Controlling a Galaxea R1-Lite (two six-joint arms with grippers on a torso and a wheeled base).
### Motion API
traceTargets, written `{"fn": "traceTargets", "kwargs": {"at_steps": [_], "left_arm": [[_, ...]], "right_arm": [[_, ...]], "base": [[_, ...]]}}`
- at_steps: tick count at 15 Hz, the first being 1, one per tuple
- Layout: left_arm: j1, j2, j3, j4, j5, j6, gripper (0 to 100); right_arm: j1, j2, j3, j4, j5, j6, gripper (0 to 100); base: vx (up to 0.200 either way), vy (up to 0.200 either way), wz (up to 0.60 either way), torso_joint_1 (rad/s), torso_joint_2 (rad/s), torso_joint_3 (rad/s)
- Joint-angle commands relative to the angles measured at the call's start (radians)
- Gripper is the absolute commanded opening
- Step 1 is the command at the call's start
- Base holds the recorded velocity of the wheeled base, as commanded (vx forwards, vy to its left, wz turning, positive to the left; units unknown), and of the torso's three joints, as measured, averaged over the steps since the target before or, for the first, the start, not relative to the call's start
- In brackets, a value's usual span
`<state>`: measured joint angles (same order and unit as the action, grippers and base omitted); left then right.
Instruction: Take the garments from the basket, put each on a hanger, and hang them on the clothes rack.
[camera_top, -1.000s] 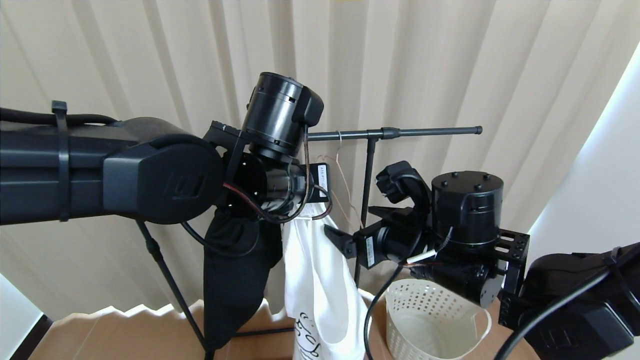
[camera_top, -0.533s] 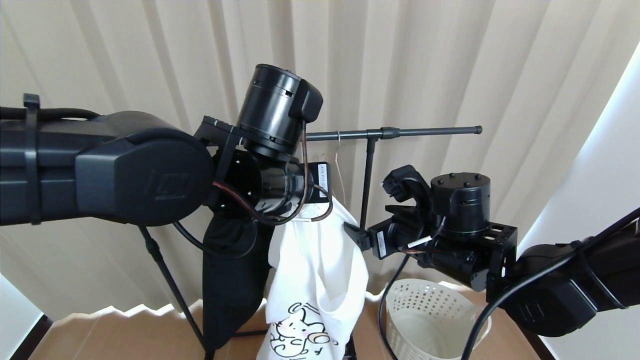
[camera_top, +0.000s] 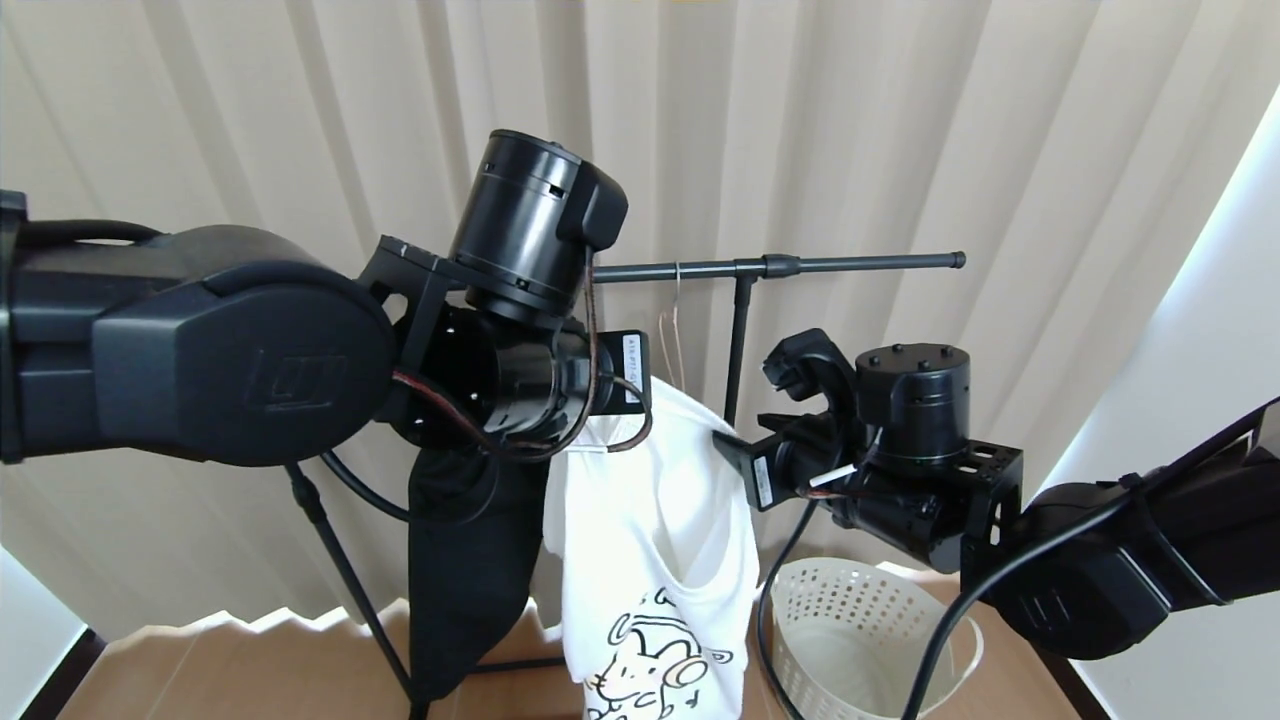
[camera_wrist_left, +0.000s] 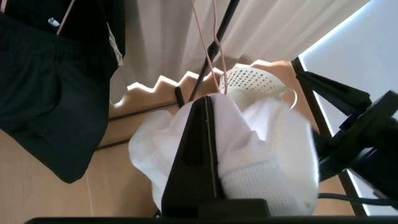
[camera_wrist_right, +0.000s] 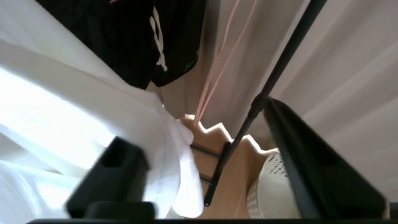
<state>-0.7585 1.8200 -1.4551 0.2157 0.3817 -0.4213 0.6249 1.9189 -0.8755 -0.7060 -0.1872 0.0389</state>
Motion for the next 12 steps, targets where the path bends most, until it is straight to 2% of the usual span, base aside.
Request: {"fn": "traceTargets", "kwargs": {"at_steps": [1,3,5,9,12], "left_arm": [[0.007,-0.001,0.030,0.001,-0.003,0.001,0],[0.021,0.004,0.055,0.001,-0.006,0.015,0],[0.031,0.039,0.085,-0.006,-0.007,0.064,0],[0.034,0.108,0.065,-0.013,-0.007,0.081,0],[0.039,0.071,0.022,-0.012,-0.007,0.084,0]], "right_arm": [[-0.027,-0.032,-0.016,0.002,0.000,0.001,0],[-0.037,-0.075,-0.022,0.014,-0.001,0.001,0],[-0.039,-0.133,-0.022,0.017,-0.009,-0.001,0],[-0.004,-0.204,-0.043,0.083,-0.126,-0.001,0],[0.026,-0.268,-0.060,0.129,-0.190,-0.004,0]], "base": [[0.000,0.000,0.00,0.000,0.00,0.000],[0.000,0.000,0.00,0.000,0.00,0.000],[0.000,0.000,0.00,0.000,0.00,0.000],[0.000,0.000,0.00,0.000,0.00,0.000],[0.000,0.000,0.00,0.000,0.00,0.000]]}}
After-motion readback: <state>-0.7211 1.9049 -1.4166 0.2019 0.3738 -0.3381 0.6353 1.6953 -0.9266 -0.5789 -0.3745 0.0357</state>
